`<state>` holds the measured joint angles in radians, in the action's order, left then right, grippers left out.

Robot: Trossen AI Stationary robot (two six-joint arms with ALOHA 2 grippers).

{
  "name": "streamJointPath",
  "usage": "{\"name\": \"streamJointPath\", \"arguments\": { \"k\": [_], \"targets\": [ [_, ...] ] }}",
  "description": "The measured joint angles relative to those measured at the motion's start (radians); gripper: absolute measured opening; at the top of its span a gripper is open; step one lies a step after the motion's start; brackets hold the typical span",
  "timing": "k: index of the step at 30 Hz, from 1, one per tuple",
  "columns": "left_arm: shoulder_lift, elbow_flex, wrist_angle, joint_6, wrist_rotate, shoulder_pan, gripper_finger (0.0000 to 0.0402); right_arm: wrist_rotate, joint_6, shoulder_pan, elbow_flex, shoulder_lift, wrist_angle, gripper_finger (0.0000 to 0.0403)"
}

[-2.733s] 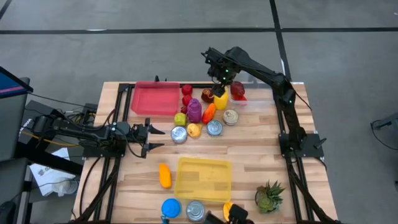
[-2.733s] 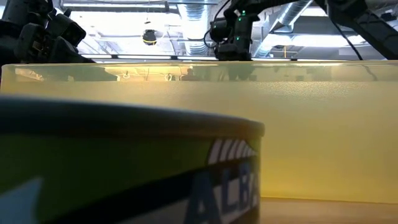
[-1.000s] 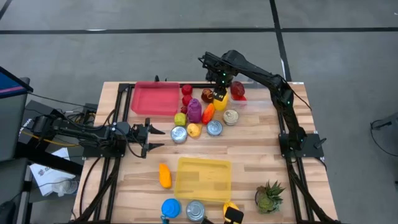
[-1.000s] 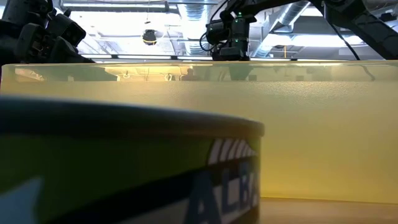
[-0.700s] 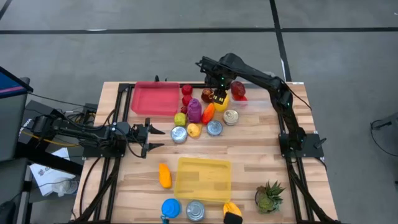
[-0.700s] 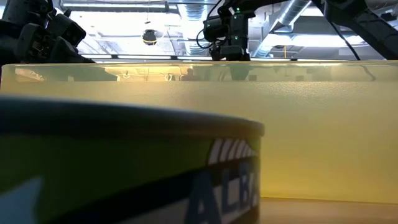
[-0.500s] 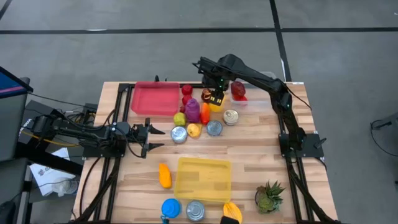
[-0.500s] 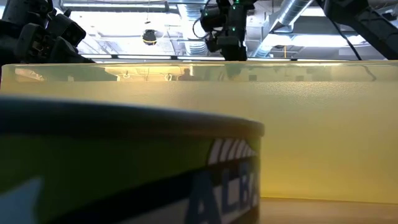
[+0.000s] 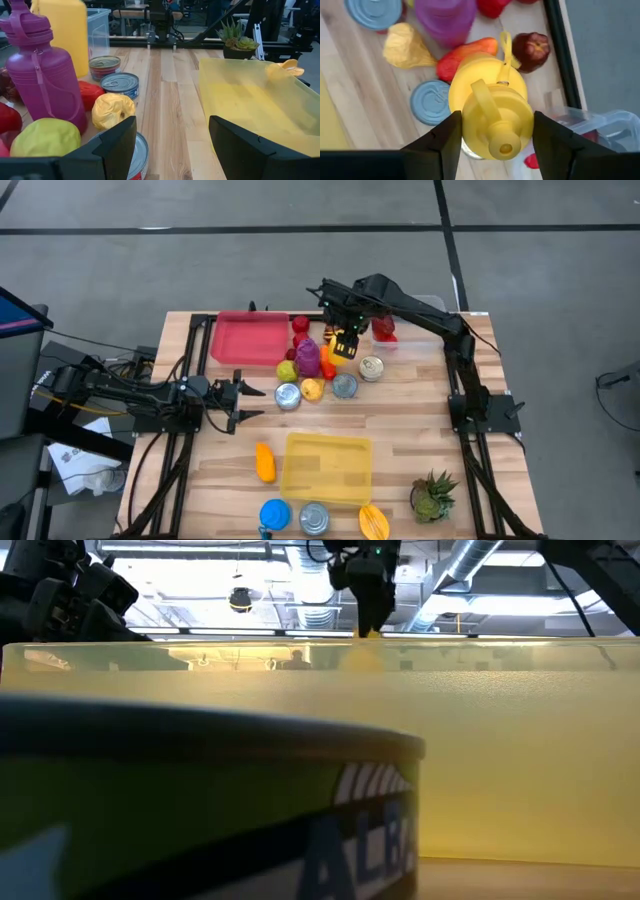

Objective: Pick & Place Food Item
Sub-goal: Put the yellow water bottle into the yellow bin

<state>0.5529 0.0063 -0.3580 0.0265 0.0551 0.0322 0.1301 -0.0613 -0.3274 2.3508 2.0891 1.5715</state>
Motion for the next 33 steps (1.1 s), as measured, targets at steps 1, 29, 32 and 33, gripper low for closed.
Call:
{"name": "streamJointPath", "arguments": {
  "k": [1,29,32,33],
  "targets": [
    [0.0,0.0,0.0,0.0,0.0,0.0,0.0245,-0.001,0.002,0.012,0.0,0.0,0.0,0.0188],
    [0.0,0.0,0.0,0.0,0.0,0.0,0.0245,-0.011,0.081,0.354,0.005,-0.01,-0.003,0.0188],
    [0.0,0.0,0.0,0.0,0.0,0.0,0.0245,-0.038,0.081,0.382,0.004,-0.022,-0.033,0.0188],
    [0.0,0.0,0.0,0.0,0.0,0.0,0.0245,-0.052,0.081,0.393,0.005,-0.027,-0.054,0.0188]
  ]
}}
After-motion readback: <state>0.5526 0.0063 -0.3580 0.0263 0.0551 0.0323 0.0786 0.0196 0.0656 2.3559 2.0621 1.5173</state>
